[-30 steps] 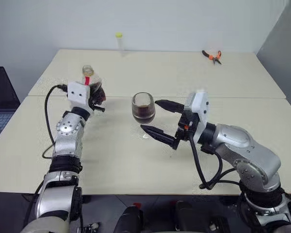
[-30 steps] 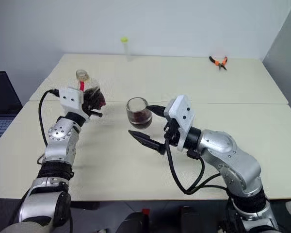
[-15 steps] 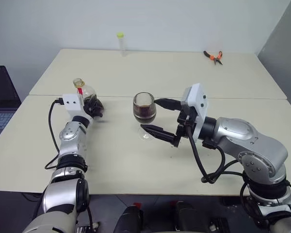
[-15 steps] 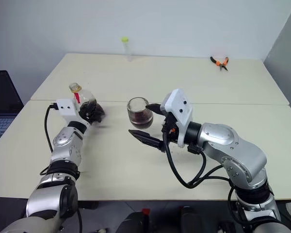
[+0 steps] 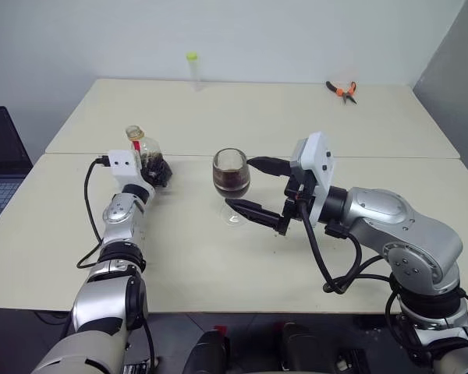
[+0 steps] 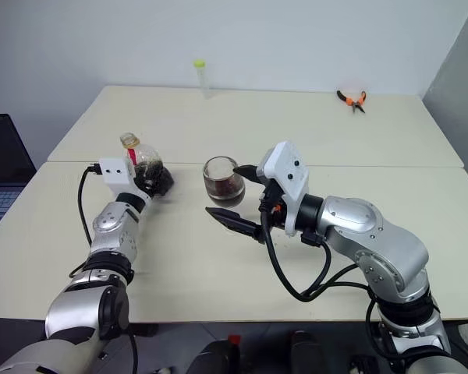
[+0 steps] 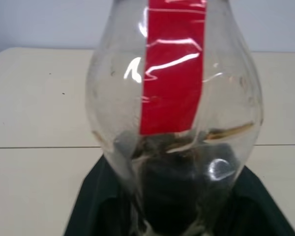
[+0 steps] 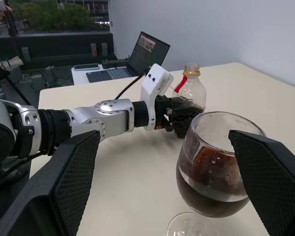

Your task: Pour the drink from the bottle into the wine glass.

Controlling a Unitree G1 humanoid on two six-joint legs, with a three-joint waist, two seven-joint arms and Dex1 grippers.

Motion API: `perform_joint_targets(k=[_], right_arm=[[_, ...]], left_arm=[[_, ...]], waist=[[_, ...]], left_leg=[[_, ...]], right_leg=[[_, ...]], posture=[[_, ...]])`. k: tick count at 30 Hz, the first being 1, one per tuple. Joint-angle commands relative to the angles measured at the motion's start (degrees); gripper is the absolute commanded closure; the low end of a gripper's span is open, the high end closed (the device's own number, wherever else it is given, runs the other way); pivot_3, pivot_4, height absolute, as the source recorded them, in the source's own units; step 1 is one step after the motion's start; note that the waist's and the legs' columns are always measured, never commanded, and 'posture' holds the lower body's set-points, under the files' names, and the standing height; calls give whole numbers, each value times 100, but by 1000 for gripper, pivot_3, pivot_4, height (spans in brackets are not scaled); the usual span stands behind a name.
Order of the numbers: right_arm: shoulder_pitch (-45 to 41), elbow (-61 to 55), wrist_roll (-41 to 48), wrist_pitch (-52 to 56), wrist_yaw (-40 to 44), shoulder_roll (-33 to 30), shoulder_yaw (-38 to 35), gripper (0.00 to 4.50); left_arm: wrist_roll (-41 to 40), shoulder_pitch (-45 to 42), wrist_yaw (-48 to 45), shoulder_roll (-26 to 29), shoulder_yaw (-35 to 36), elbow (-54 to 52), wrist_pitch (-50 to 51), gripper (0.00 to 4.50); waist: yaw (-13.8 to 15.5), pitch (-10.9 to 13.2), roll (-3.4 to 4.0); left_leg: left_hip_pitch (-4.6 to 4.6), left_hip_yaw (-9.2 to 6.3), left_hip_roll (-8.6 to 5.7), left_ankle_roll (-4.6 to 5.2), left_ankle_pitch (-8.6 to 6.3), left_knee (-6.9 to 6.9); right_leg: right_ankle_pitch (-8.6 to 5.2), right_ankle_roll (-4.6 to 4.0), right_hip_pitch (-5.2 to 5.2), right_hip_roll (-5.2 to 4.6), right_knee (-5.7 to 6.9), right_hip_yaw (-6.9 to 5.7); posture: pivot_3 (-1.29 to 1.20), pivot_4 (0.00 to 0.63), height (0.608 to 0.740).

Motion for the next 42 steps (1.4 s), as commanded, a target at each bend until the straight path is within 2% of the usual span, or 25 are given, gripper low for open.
perform_joint_targets(k=[1, 4, 5, 11, 16, 23, 27, 34, 42], right_arm=[[-94, -162, 74, -27, 9, -4, -43, 0], [-76, -182, 78, -27, 9, -20, -56, 0], [-56, -198, 72, -36, 5, -32, -70, 0], [353, -365, -87, -437, 84, -195, -230, 0], [961, -355, -219, -1304, 64, -13, -619, 0], [1830, 321, -527, -2152, -177, 249, -1249, 0], [2185, 976, -1295, -2927, -381, 407, -1127, 0], [2209, 2862, -2605, -4618, -1267, 1223, -1063, 0], [1896, 4260, -2919, -5566, -1485, 1573, -1138, 0]], left_arm=[[34, -30, -48, 53, 13, -143, -201, 1155], [-14, 104, -116, 38, 28, -321, -214, 217], [-29, 208, -185, 28, 9, -474, -205, 25], [-273, 1253, -236, 4, 59, -2421, 360, 25], [-339, 2127, 166, 104, 133, -4301, 1364, 25], [-15, 2969, 1000, 92, 95, -6023, 2726, 25], [135, 3211, 1209, 40, 17, -6453, 2978, 25], [220, 3555, 1029, -192, -113, -6397, 2432, 25], [406, 3799, 947, -332, -181, -6011, 1714, 25]], waist=[[0, 0, 0], [-1, 0, 0], [-2, 0, 0], [1, 0, 0], [11, -3, -5], [21, -6, -6], [19, -6, -6], [16, -7, -1], [12, -7, 1]], left_leg=[[0, 0, 0, 0, 0, 0], [0, 1, 0, 0, 0, 0], [1, 1, 0, 0, 0, 0], [0, 2, 2, 0, 0, -5], [1, -1, 5, 1, -1, -4], [17, 5, 8, 2, -2, -7], [18, 11, 8, 2, -1, -9], [26, 26, 14, -1, 0, -16], [29, 34, 14, -2, 0, -17]], right_leg=[[0, 0, 0, 0, 0, 0], [0, 0, 0, 0, 0, 1], [0, 0, 0, 0, 0, 1], [0, 0, 0, -13, -7, 9], [2, 2, 2, -13, -8, 26], [2, 3, 16, -5, -8, 32], [2, 3, 13, -1, -5, 33], [2, 3, 13, 2, -7, 34], [2, 3, 12, 4, -7, 36]], posture=[[0, 150, 740], [0, 150, 740], [0, 150, 740], [0, 150, 740], [0, 150, 740], [0, 150, 740], [0, 150, 740], [0, 150, 740], [0, 150, 740]])
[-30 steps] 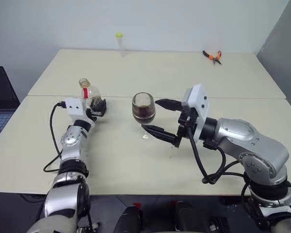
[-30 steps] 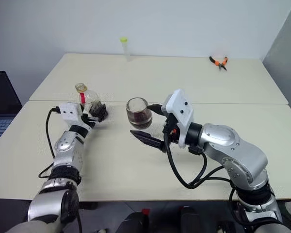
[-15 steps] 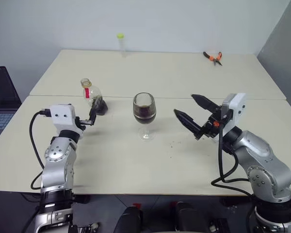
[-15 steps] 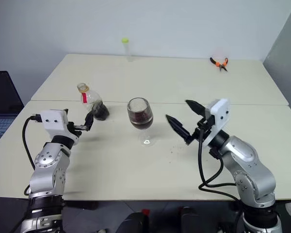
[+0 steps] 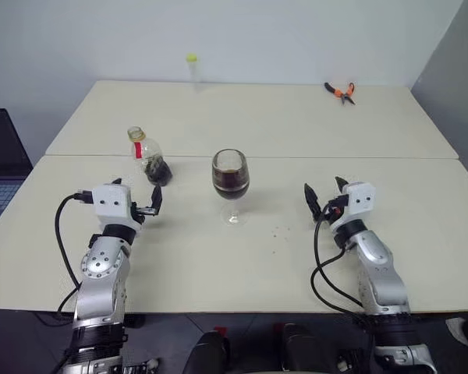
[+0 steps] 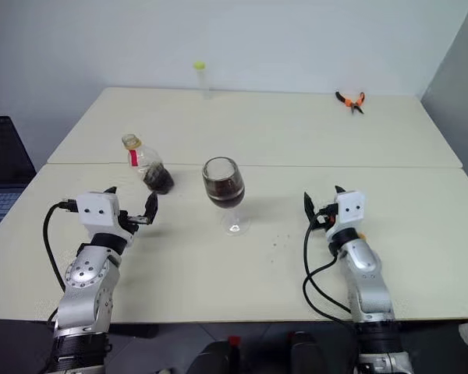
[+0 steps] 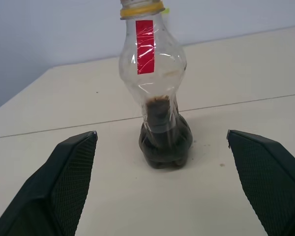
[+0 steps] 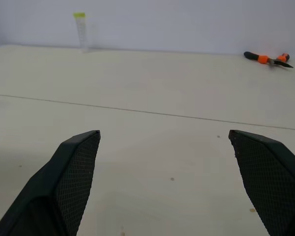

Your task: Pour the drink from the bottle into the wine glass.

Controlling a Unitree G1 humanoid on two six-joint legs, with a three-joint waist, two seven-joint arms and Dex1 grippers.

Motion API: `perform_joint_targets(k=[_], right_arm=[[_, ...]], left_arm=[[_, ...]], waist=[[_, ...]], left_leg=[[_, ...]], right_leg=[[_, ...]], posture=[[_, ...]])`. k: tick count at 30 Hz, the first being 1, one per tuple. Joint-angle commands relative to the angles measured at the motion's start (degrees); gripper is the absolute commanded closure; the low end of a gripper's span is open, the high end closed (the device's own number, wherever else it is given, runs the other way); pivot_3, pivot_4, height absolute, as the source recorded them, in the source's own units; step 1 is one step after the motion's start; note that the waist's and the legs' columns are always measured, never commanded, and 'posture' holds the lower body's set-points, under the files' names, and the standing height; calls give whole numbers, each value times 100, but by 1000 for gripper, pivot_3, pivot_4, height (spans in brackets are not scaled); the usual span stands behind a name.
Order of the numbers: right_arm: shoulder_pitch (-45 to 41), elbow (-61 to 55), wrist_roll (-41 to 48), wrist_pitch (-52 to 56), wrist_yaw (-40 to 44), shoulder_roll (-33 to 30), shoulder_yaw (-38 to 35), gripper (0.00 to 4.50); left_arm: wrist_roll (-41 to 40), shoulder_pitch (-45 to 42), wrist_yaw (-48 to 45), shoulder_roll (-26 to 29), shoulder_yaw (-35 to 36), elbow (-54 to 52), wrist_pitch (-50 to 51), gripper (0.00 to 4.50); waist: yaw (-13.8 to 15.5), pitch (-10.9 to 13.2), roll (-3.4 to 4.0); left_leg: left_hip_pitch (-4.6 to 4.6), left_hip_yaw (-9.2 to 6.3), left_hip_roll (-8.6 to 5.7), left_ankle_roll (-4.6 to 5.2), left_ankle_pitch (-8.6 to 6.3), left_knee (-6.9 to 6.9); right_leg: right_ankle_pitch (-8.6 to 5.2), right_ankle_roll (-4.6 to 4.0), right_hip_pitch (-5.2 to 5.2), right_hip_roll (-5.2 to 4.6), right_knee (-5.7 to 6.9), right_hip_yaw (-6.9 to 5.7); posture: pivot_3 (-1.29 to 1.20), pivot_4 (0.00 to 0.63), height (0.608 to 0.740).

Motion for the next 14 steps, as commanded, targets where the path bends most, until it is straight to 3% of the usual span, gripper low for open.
perform_joint_targets(k=[1, 14], right_arm=[[-156, 209, 23, -383, -19, 85, -110, 0], [-240, 512, 55, -654, 95, 194, -113, 0]], left_arm=[[56, 74, -65, -40, -2, 74, -390, 25], [-25, 35, -179, -167, 12, 387, -716, 25]], waist=[[2, 0, 0], [3, 0, 0]], left_leg=[[-1, 0, 0, 0, 0, 0], [-1, -1, -1, 2, -1, 1]], right_leg=[[0, 0, 0, 0, -1, 0], [0, 0, 1, 0, 0, 0]], posture=[[0, 150, 740], [0, 150, 740]])
